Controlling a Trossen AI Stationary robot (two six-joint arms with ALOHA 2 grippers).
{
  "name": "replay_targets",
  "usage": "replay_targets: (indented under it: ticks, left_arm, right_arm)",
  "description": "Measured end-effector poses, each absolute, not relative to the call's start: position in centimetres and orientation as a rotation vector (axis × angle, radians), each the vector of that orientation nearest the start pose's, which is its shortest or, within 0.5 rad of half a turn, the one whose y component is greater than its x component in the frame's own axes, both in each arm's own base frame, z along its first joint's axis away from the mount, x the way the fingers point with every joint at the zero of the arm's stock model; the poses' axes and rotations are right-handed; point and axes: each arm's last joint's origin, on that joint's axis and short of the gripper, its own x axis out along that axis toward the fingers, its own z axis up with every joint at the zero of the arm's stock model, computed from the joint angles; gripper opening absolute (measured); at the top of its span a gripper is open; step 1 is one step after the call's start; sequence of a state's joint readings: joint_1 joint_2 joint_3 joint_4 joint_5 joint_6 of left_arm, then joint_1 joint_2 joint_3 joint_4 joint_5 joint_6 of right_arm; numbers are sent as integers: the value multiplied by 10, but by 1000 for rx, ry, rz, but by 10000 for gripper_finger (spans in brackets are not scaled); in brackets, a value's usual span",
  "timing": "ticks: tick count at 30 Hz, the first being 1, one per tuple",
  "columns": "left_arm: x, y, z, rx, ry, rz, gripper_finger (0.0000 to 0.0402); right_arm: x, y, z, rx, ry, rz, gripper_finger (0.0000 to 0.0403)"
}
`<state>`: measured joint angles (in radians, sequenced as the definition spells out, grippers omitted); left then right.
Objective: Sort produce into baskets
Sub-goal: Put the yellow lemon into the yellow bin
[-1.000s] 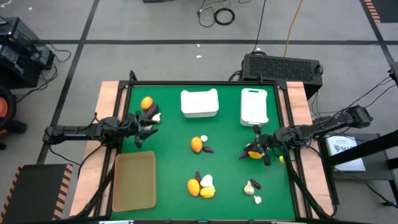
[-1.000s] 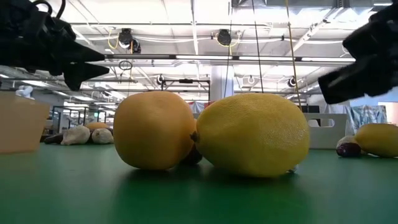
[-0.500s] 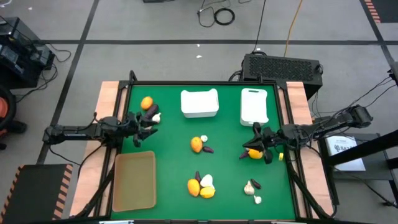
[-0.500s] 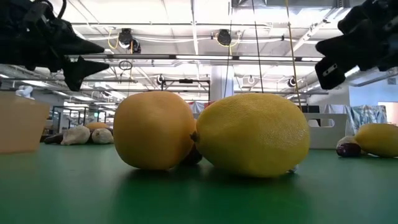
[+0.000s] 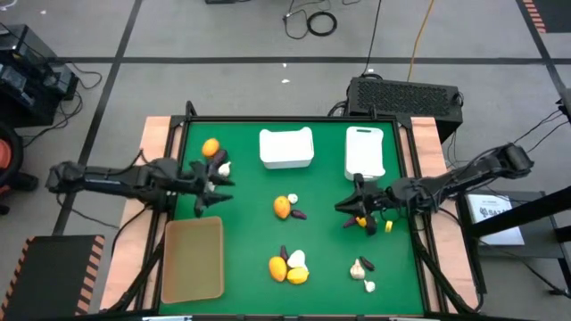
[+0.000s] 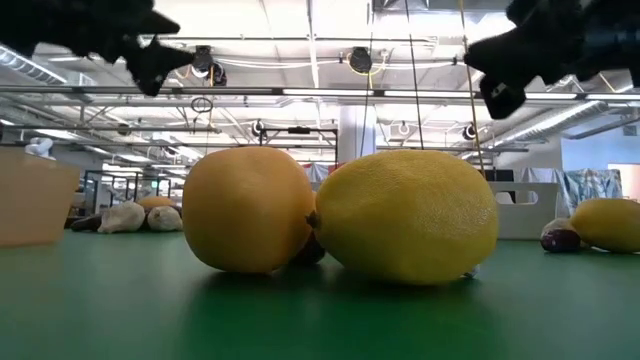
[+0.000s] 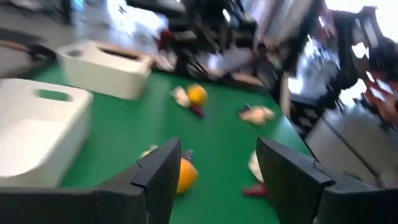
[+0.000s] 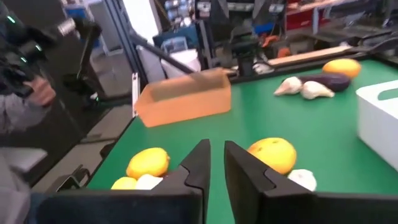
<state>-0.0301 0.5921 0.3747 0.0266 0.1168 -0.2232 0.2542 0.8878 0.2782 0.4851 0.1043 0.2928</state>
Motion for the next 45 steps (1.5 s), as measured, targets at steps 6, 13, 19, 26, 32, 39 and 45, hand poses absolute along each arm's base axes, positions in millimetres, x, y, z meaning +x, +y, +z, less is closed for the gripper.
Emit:
replay_targets:
  ticks: [6,13,19,26,32,39,45]
  left_arm:
    - [195,-43,248,-147,371,-298,217]
    - [248,-105,256,-3,472,-491,217]
    - [293,-148,261,145,590,-580,217]
    - [335,-180,247,313,688,-643,217]
    - [348,-188,233,370,705,-673,217]
    - [348,-182,223,518,782,-582,224]
    - [349,-187,209,520,823,-554,253]
  right_arm:
    - [210,67,220,242,258,184,68]
    - [243,107,233,196,389,266,86]
    - [258,137,231,162,449,329,86]
    - [258,150,223,156,508,309,86]
    - [256,152,219,138,531,274,86]
    - [257,152,219,130,524,271,86]
    - [257,152,219,127,526,272,86]
